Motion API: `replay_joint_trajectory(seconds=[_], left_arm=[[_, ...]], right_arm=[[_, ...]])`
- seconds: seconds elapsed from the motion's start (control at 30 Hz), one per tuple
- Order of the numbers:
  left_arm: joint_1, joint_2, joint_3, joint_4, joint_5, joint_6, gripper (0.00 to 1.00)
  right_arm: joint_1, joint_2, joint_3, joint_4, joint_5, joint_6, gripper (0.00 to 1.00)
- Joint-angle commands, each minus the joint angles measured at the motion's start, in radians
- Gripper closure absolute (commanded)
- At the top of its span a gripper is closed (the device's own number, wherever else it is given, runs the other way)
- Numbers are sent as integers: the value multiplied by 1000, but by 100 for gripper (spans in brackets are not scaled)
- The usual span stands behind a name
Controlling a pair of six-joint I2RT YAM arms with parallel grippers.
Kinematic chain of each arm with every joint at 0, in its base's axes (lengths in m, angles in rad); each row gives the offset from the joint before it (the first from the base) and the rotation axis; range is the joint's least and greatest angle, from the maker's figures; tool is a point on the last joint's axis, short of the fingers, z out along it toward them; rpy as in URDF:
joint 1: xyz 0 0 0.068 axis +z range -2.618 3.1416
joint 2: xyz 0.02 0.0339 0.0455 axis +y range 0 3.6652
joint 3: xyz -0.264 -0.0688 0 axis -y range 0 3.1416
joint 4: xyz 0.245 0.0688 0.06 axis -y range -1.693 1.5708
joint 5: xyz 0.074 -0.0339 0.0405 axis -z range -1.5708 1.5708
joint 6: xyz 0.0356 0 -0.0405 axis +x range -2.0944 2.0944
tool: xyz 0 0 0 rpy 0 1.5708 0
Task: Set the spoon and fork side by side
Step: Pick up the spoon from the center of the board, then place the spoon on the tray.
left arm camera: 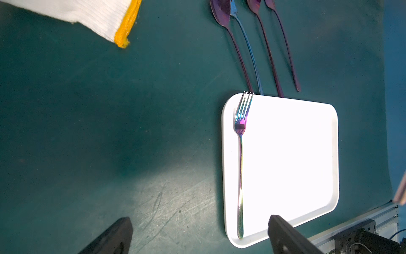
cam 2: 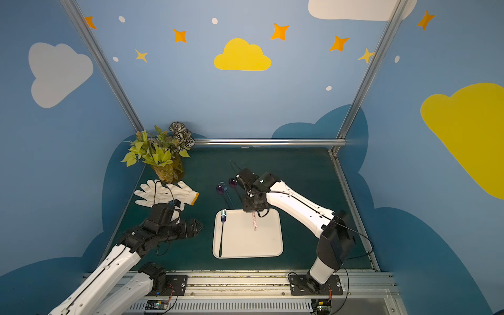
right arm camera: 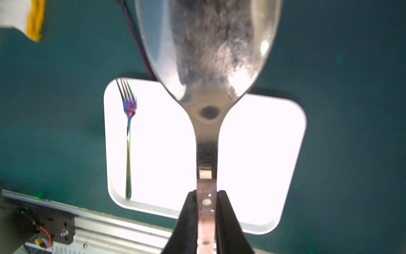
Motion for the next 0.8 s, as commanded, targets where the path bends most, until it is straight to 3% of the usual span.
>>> replay_joint_trajectory(seconds=[0.0, 0.2, 0.5, 0.77], left_arm=[[-2, -20, 8, -10, -22, -8, 0], [-2, -41, 6, -10, -24, -11, 0], [-2, -60, 0, -3, -20, -12, 0], [-1, -67, -2, 2, -13, -13, 0]], right_arm=[[99, 29, -38, 96, 32, 220, 100], [197, 180, 4, 177, -2, 304, 100], [204, 336, 92, 202, -58, 303, 100], [205, 362, 77, 195, -63, 325, 100]])
